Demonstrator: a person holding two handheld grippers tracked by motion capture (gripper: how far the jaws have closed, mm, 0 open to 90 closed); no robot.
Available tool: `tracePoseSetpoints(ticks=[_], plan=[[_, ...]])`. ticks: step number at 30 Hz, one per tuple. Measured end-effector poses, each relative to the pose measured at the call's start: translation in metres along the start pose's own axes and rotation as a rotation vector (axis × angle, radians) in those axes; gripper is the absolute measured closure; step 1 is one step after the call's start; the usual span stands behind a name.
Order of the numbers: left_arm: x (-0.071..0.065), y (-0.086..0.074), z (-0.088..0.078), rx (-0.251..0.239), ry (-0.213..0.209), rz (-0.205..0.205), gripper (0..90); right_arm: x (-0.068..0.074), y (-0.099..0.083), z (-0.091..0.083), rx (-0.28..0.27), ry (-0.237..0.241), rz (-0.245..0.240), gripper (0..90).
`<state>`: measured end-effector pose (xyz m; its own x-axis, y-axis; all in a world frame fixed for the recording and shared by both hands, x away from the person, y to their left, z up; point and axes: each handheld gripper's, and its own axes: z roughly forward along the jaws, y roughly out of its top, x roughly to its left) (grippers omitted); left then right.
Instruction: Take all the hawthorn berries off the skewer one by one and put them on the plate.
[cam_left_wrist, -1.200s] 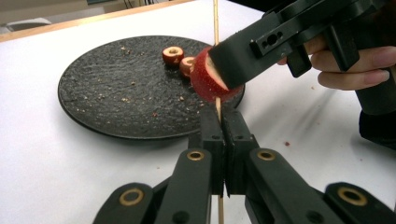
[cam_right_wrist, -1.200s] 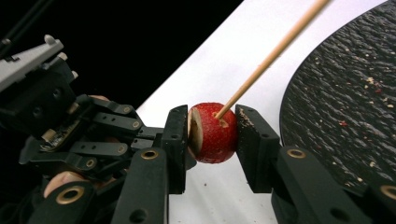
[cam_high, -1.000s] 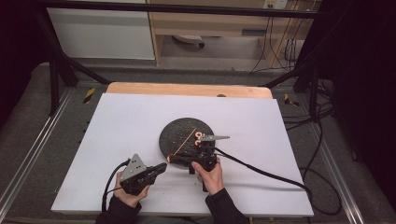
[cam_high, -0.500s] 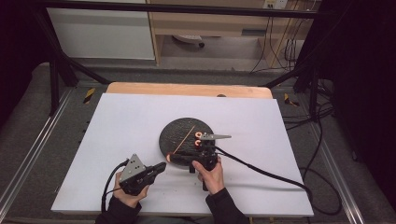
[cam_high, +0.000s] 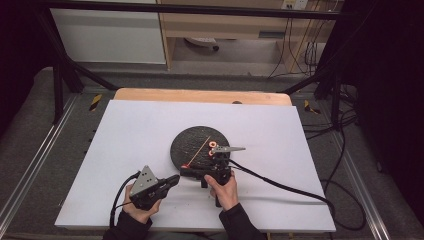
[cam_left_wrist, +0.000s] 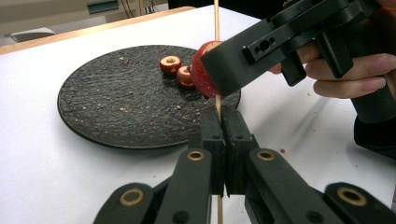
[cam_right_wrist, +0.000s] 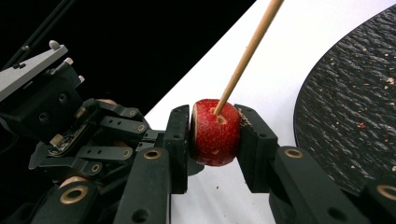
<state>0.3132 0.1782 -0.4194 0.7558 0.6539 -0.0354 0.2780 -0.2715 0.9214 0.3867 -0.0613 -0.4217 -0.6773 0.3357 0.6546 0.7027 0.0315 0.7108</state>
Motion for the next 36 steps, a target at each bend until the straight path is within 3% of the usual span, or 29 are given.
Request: tracePoseSetpoints(ticks=[10, 14, 36], plan=[[-0.001, 0.003, -0.001, -0.004, 0.011, 0.017, 88.5, 0.001, 0.006, -0.003, -0.008, 0.016, 0.010, 70.0], [0.000, 0.003, -0.003, -0.012, 0.008, 0.011, 88.6, 0.002, 0.011, -0.007, -0.036, -0.001, -0.011, 71.3], [0.001, 0.005, -0.008, -0.031, 0.015, 0.020, 88.6, 0.004, 0.039, -0.027, -0.066, -0.025, -0.031, 71.5]])
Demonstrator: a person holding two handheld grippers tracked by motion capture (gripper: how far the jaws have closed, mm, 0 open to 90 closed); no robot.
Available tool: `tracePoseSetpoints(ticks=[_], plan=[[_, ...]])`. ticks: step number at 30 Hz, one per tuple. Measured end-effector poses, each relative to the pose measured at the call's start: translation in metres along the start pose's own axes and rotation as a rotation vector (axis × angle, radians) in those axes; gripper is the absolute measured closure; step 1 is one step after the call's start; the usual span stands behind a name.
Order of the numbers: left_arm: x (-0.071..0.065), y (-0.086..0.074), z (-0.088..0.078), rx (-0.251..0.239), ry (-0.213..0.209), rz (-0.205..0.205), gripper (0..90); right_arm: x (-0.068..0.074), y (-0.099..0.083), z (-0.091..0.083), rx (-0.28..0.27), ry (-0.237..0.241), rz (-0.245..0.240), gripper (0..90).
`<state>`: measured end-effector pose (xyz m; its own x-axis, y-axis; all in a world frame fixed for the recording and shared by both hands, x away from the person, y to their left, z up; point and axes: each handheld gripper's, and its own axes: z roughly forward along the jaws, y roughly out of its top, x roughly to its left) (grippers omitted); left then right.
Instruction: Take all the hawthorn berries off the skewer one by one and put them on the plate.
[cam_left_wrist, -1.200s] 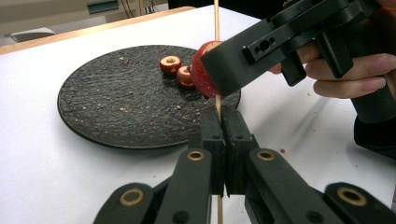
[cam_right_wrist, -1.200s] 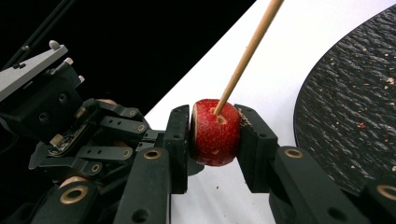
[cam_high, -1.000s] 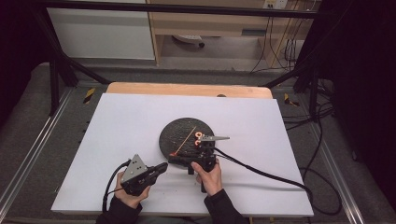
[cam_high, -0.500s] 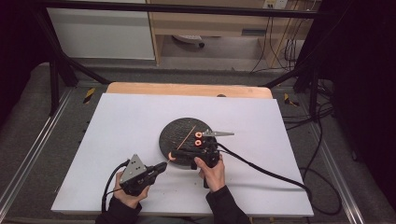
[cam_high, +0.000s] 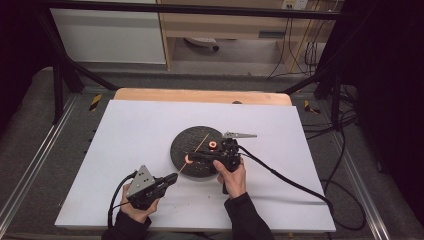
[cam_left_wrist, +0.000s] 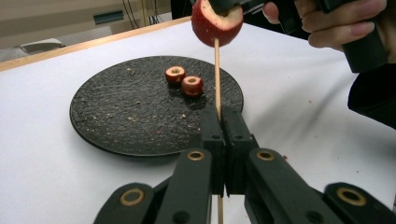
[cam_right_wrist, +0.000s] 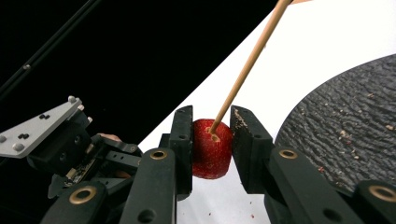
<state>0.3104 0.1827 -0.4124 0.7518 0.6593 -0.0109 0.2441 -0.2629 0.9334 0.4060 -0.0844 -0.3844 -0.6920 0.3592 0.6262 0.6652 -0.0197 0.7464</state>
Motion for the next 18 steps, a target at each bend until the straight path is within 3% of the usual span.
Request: tracePoseSetpoints(ticks=[18], plan=[[0.003, -0.001, -0.004, -0.016, 0.013, 0.000, 88.6, -0.005, 0.035, -0.020, -0.061, -0.040, 0.000, 71.6]])
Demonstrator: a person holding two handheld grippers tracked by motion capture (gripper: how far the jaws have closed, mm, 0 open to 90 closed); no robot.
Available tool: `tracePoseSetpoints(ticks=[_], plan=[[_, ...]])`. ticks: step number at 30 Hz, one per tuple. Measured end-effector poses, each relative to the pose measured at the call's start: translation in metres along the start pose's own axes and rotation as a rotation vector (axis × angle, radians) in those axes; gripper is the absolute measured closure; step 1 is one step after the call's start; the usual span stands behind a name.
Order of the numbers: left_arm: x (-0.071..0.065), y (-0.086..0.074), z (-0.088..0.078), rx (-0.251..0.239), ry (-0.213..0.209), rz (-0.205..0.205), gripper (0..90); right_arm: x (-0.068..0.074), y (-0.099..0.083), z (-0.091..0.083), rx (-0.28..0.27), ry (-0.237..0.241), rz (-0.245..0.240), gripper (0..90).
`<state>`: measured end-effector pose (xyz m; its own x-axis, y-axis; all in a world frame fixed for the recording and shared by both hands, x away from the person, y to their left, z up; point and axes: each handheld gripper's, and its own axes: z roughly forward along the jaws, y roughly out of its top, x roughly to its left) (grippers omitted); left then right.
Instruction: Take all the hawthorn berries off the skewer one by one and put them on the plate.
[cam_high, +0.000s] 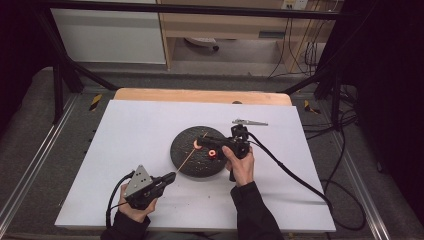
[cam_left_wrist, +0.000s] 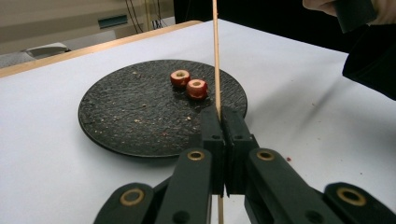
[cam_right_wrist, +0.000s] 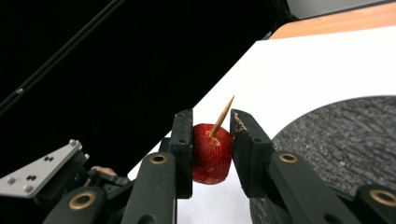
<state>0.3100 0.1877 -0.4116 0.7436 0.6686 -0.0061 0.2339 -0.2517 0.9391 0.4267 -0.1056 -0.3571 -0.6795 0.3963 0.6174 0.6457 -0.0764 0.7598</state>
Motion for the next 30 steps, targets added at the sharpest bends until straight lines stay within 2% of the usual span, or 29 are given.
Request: tracePoseSetpoints(ticks=[7, 11, 14, 17, 20, 24, 25, 26, 27, 30], plan=[[0.001, -0.001, -0.001, 0.001, 0.003, -0.001, 88.5, -0.002, 0.010, -0.005, -0.031, -0.015, -0.001, 71.8], [0.003, -0.005, -0.001, 0.013, 0.000, -0.002, 88.5, -0.003, 0.023, -0.017, -0.090, -0.065, -0.017, 71.9], [0.002, -0.005, 0.000, 0.012, 0.000, 0.003, 88.5, -0.005, 0.034, -0.025, -0.112, -0.088, -0.024, 71.9], [0.003, -0.005, 0.000, 0.013, 0.005, -0.002, 88.5, -0.010, 0.039, -0.030, -0.114, -0.135, -0.044, 71.8], [0.006, -0.006, -0.002, 0.002, 0.013, -0.026, 88.4, -0.015, 0.038, -0.031, -0.114, -0.161, -0.043, 71.7], [0.010, -0.006, -0.004, 0.000, 0.030, -0.052, 88.4, -0.026, 0.024, -0.020, -0.069, -0.179, -0.025, 71.6], [0.011, -0.006, -0.003, 0.005, 0.034, -0.054, 88.4, -0.028, 0.018, -0.015, -0.048, -0.182, -0.021, 71.6], [0.012, -0.006, -0.003, 0.006, 0.037, -0.058, 88.4, -0.034, 0.005, -0.003, -0.004, -0.186, -0.012, 71.6], [0.012, -0.006, -0.003, 0.009, 0.037, -0.061, 88.4, -0.034, 0.005, -0.003, -0.004, -0.186, -0.012, 71.6], [0.013, -0.007, -0.002, 0.013, 0.041, -0.067, 88.3, -0.042, -0.017, 0.017, 0.072, -0.199, -0.007, 71.5]])
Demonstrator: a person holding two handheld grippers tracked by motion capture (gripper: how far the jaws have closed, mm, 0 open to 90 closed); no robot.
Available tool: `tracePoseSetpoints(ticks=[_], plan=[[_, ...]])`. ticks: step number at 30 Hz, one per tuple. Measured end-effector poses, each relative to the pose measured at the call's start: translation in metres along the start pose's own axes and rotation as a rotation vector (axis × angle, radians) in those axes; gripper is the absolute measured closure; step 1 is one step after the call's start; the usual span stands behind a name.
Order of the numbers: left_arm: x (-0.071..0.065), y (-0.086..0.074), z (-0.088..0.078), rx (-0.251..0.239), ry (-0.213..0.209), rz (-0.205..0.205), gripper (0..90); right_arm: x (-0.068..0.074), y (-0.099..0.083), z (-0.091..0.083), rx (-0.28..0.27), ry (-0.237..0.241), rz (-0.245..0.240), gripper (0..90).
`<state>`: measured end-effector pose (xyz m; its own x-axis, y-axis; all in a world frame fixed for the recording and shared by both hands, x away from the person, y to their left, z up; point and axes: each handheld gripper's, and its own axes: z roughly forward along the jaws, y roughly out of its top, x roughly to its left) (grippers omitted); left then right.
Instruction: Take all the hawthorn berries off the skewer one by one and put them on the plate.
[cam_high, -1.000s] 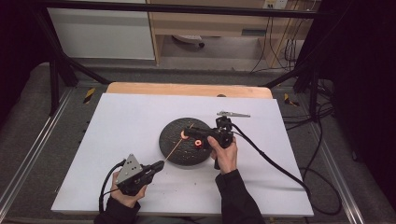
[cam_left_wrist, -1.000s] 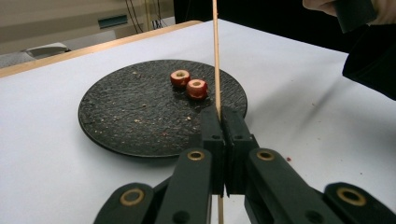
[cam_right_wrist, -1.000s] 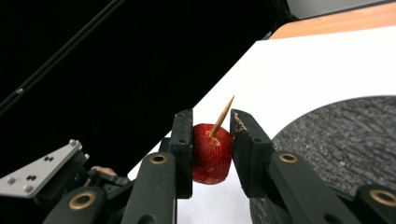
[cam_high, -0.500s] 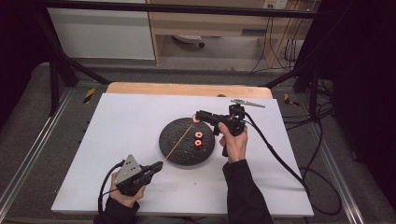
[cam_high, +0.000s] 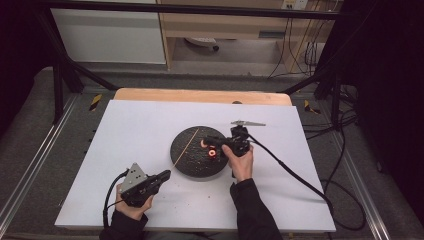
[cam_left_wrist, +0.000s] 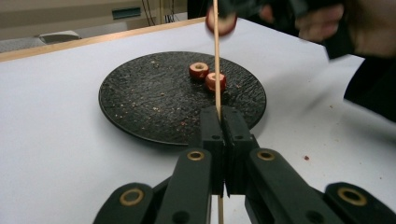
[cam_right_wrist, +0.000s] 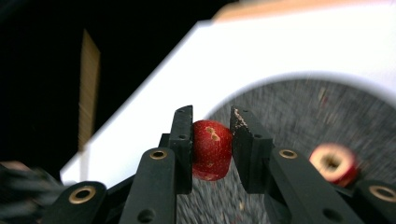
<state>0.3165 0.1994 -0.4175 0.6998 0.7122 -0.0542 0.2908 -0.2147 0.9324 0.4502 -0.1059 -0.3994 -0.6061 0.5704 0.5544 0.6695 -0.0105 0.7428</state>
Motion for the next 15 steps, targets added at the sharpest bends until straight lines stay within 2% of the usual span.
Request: tracePoseSetpoints(ticks=[3, 6, 15], plan=[[0.001, 0.000, 0.000, 0.002, 0.002, 0.000, 88.3, -0.004, -0.018, 0.018, 0.059, -0.016, 0.010, 71.5], [0.001, 0.000, 0.001, 0.007, 0.002, -0.005, 88.3, -0.008, -0.030, 0.029, 0.098, -0.034, 0.008, 71.5], [0.001, -0.001, 0.004, 0.028, -0.001, -0.006, 88.3, -0.010, -0.039, 0.035, 0.140, -0.074, -0.020, 70.9]])
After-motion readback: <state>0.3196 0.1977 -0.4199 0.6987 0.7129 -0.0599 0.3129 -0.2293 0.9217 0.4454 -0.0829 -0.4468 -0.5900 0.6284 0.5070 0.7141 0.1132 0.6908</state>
